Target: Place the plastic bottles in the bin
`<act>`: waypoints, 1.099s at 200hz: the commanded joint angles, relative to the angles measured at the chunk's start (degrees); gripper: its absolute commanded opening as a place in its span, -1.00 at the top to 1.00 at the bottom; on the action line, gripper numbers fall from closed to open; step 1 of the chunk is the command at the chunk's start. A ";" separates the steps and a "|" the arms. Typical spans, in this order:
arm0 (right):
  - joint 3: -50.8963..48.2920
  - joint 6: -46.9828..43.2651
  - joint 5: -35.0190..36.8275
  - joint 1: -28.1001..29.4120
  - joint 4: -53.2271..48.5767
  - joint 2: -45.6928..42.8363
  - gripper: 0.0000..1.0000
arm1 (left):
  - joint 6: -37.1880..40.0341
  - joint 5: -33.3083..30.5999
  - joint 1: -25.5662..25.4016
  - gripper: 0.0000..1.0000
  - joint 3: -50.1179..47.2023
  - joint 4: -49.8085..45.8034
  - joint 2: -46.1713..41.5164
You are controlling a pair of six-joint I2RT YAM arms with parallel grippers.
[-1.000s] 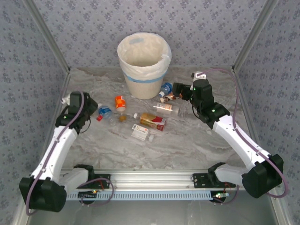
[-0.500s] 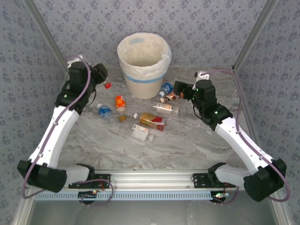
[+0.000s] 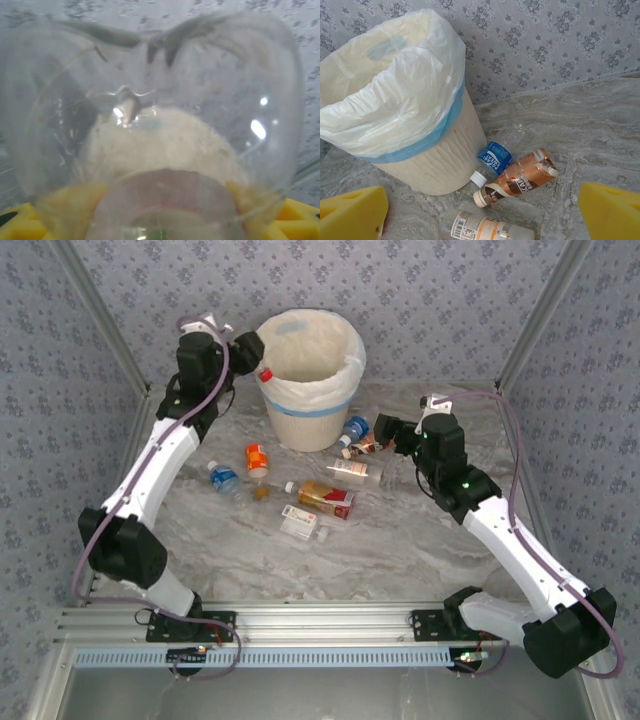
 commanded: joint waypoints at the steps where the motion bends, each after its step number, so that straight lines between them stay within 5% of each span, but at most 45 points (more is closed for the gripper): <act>1: -0.64 1.00 1.19 -0.21 -1.40 -1.33 -1.00 | -1.83 5.72 -0.30 0.29 7.00 5.21 4.63; 84: -0.71 1.42 1.71 -0.25 -3.70 -3.39 -1.00 | 1.33 4.19 -2.84 0.26 28.47 -6.86 21.26; 160: -1.18 0.69 2.58 -0.30 -6.71 -6.63 -1.00 | 3.49 2.54 -6.46 -0.53 70.45 -38.81 44.50; 220: -2.27 -0.59 3.69 -0.61 -7.04 -6.80 -1.00 | 4.13 3.49 -6.67 -0.99 72.74 -41.60 44.78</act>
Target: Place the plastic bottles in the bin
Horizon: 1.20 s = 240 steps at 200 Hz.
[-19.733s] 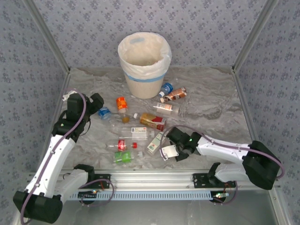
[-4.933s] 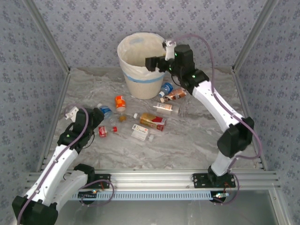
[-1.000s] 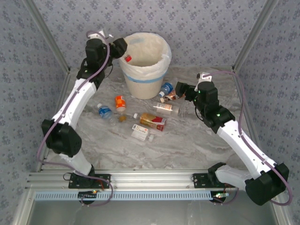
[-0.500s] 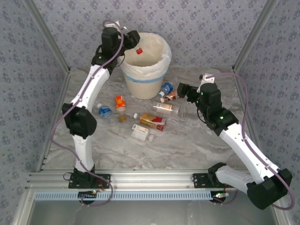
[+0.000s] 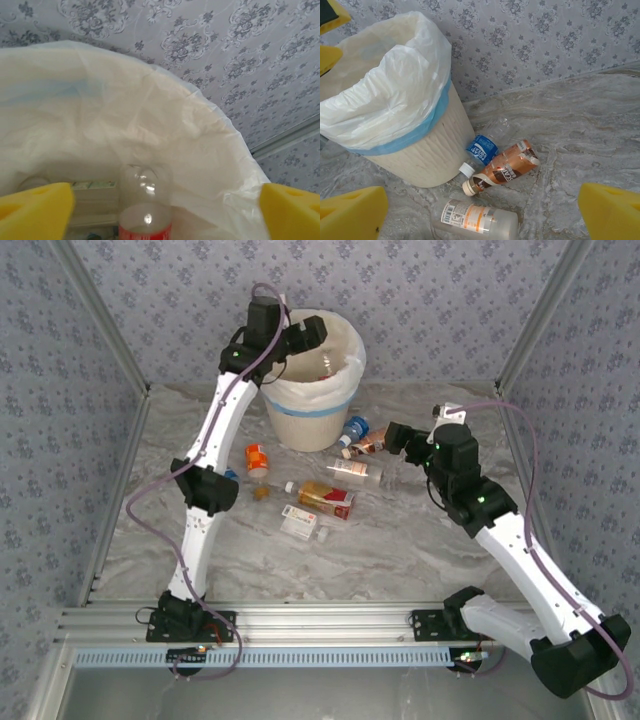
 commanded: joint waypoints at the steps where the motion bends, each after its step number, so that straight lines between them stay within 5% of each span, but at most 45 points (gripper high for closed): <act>1: -1.02 -0.93 1.72 -0.51 -0.71 -0.28 -1.00 | 1.25 0.78 0.06 -0.99 2.73 -2.92 -1.00; 106: -1.64 -6.57 -1.90 -0.64 -0.90 5.71 -1.00 | 7.97 3.91 -2.15 -0.99 -5.13 -9.56 -14.49; 132: -1.82 -8.83 -5.99 -0.60 -1.29 8.36 -1.00 | 7.67 3.78 -2.84 -0.99 -19.99 -0.92 -22.57; 173: -1.89 -13.95 -12.52 1.40 -4.10 12.04 -1.00 | 5.47 -0.01 -3.17 -0.99 -57.74 29.15 -44.10; 240: 0.86 -22.88 -19.39 12.47 -9.44 21.87 -0.97 | 6.52 -6.20 -2.62 -0.99 -82.52 33.54 -61.66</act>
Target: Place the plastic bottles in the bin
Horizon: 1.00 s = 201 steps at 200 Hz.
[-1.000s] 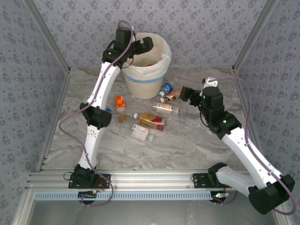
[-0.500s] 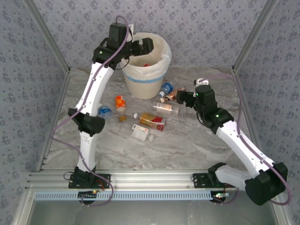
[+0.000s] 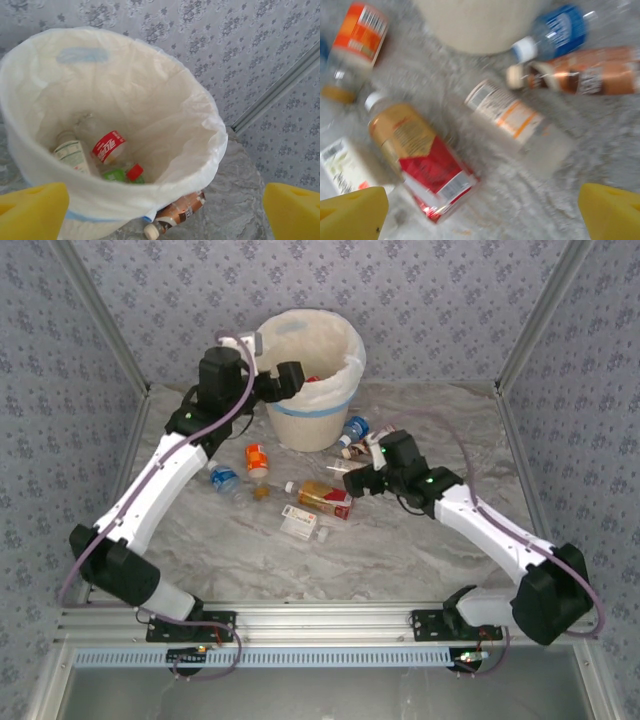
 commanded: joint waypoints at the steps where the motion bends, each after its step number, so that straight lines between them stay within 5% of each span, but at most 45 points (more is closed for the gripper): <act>1: 2.46 -5.04 -3.46 4.41 -4.00 4.06 -0.97 | 0.71 -3.84 0.47 -0.99 -6.42 5.94 -6.93; 84: 14.03 -11.64 -7.24 18.07 -5.11 22.23 -0.95 | -6.84 -10.67 9.75 -0.99 -27.54 -3.37 -26.05; 114: 18.44 -12.50 -6.91 19.28 -6.61 27.89 -0.93 | -10.51 -15.61 12.41 -0.99 -33.78 -7.56 -32.18; 201: 28.04 -17.17 -6.15 22.15 -12.32 40.66 -0.90 | -16.51 -16.56 18.17 -0.99 -40.84 -12.35 -37.82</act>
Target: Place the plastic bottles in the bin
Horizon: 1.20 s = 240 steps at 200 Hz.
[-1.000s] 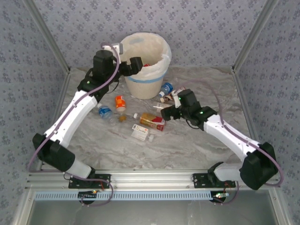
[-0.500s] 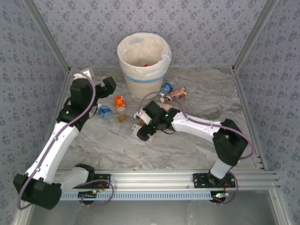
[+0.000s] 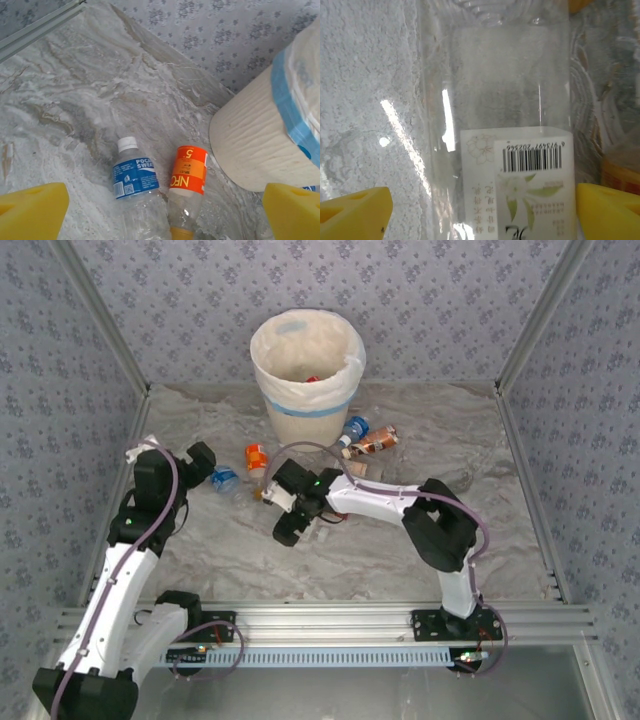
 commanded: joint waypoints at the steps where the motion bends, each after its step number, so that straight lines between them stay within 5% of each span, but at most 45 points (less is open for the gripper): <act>1: 2.63 -2.09 0.56 1.13 -3.64 2.91 -0.90 | -2.92 -2.18 0.77 -0.99 0.22 -1.53 0.31; 43: 3.20 0.52 2.80 1.78 -1.82 6.34 -0.84 | -7.62 -4.66 0.88 -0.99 2.03 -3.29 2.47; 85: 0.99 2.08 7.94 2.29 0.65 4.83 -0.41 | -9.30 -7.04 0.88 -0.99 3.63 -7.43 2.78; 166: -6.67 4.31 9.27 2.22 9.33 -6.57 -0.05 | -4.15 -7.88 1.06 -0.99 0.82 -3.02 -1.40; 240: -12.89 6.12 6.31 -2.00 20.82 -21.72 0.06 | -3.90 -8.75 1.49 -0.99 -1.99 -1.86 -0.03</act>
